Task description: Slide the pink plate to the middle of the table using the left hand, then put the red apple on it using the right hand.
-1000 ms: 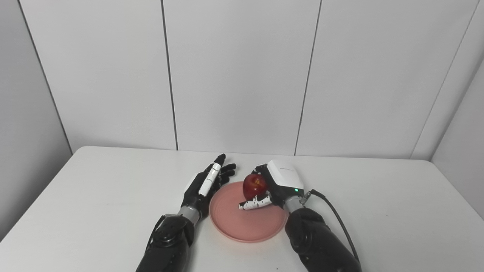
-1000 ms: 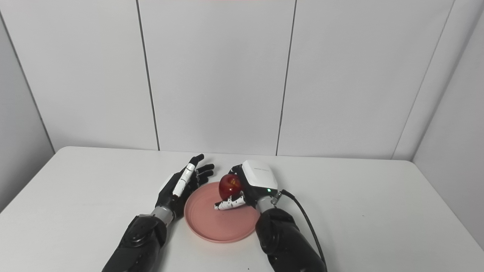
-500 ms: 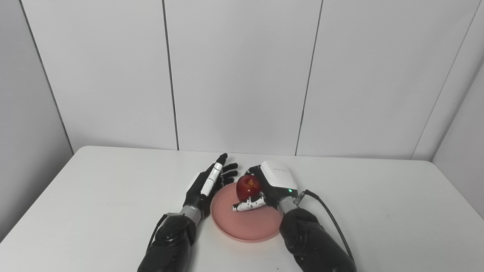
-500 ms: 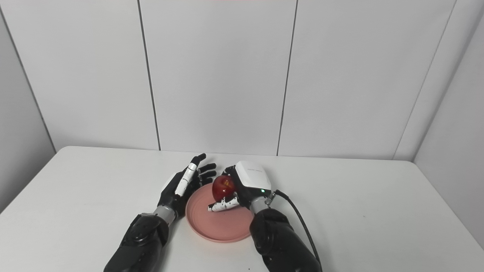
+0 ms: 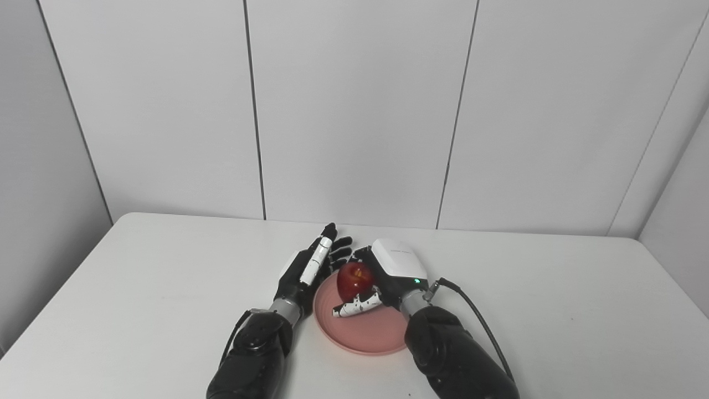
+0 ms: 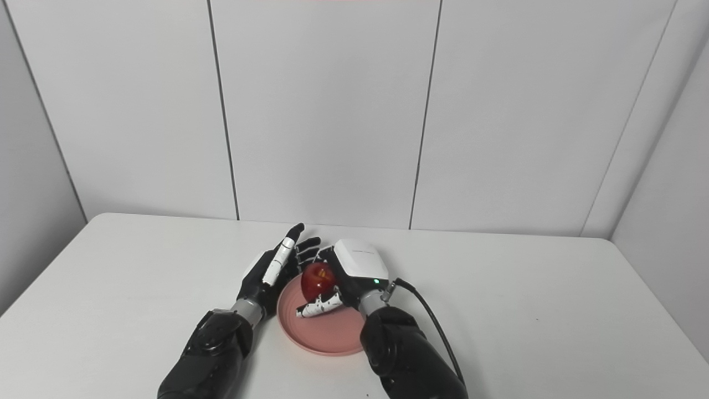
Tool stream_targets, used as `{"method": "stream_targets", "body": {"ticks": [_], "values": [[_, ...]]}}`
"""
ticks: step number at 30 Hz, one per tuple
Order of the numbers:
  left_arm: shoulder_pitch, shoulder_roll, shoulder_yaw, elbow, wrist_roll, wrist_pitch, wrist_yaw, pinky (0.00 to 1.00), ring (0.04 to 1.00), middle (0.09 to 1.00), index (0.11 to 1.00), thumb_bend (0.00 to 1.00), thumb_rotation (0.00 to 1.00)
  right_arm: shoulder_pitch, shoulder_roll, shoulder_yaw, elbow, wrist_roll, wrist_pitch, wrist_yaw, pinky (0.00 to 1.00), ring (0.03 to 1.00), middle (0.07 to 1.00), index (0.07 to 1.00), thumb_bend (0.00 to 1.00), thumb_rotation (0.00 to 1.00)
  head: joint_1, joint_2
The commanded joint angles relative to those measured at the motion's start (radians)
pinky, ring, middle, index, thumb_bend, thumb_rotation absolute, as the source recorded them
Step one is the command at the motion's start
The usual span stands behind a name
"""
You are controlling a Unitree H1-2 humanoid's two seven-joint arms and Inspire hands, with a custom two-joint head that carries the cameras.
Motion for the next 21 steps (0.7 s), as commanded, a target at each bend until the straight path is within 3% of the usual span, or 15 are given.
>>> {"method": "stream_targets", "body": {"ticks": [1,9,10,12,13,17,21], "values": [[0.02,-0.005,-0.004,0.048,0.015,0.039,0.018,0.84,0.856,0.854,0.996,0.76,0.83,-0.053,-0.002,0.002,-0.025,-0.01,0.015,0.014,0.21,0.279,0.355,0.483,0.5,0.16,0.0,0.001],[0.018,-0.004,0.008,0.042,0.012,0.034,0.01,0.85,0.855,0.875,0.934,0.69,0.82,-0.055,-0.003,0.005,-0.028,-0.025,0.042,0.029,0.21,0.288,0.372,0.488,0.51,0.17,-0.002,-0.001],[0.018,-0.004,0.007,0.04,0.014,0.034,0.013,0.84,0.865,0.895,0.931,0.68,0.83,-0.057,-0.007,0.007,-0.029,-0.029,0.046,0.035,0.22,0.305,0.396,0.535,0.66,0.39,-0.003,-0.002],[0.018,-0.004,0.007,0.037,0.015,0.037,0.013,0.83,0.871,0.906,0.93,0.67,0.83,-0.06,-0.015,0.014,-0.029,-0.042,0.053,0.042,0.23,0.313,0.408,0.564,0.76,0.52,-0.005,-0.004],[0.018,-0.005,0.007,0.035,0.013,0.039,0.012,0.84,0.883,0.919,0.932,0.66,0.83,-0.061,-0.018,0.018,-0.029,-0.048,0.056,0.044,0.26,0.365,0.461,0.602,0.85,0.63,-0.005,-0.004],[0.017,-0.005,0.007,0.03,0.013,0.047,0.014,0.86,0.876,0.912,0.926,0.66,0.83,-0.062,-0.028,0.017,-0.032,-0.052,0.057,0.051,0.36,0.47,0.553,0.645,0.94,0.74,-0.009,-0.005],[0.014,-0.002,0.002,0.035,0.019,0.048,0.014,0.87,0.894,0.921,0.942,0.67,0.84,-0.058,-0.031,0.004,-0.034,-0.038,0.043,0.04,0.37,0.479,0.571,0.662,0.97,0.76,-0.011,-0.007]]}}
